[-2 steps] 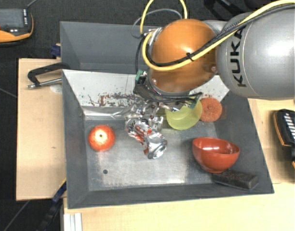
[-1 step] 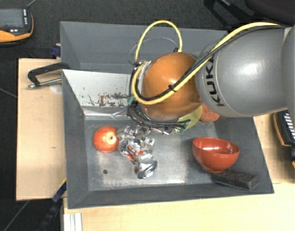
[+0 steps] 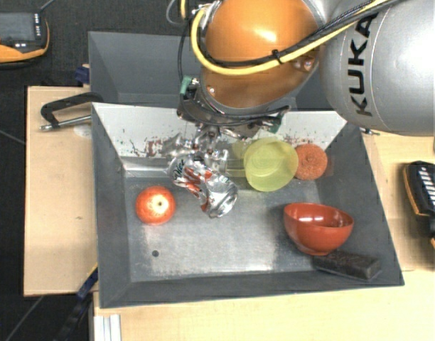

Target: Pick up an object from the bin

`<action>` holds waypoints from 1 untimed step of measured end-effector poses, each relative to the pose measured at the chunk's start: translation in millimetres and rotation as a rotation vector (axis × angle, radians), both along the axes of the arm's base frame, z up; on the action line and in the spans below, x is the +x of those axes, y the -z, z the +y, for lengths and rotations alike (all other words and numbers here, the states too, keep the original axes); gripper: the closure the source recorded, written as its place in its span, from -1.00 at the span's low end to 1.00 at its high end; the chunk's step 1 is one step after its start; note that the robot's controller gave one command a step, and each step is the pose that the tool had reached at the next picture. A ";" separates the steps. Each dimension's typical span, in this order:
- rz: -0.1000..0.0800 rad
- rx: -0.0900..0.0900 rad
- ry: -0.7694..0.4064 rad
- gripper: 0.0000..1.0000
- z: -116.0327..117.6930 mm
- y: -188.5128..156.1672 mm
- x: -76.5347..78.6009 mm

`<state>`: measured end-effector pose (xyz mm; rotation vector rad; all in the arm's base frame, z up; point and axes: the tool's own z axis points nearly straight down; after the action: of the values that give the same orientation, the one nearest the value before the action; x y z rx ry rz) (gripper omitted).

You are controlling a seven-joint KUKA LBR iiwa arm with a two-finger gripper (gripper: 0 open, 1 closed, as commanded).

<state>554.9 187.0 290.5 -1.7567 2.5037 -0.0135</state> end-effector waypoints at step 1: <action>-0.006 -0.009 -0.163 1.00 -6.6 70.8 -3.4</action>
Offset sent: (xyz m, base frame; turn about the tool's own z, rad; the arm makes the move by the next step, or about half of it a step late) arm -0.0031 -0.0083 -0.0703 -0.1660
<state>551.5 180.4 219.7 -1.9556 2.3517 -0.0196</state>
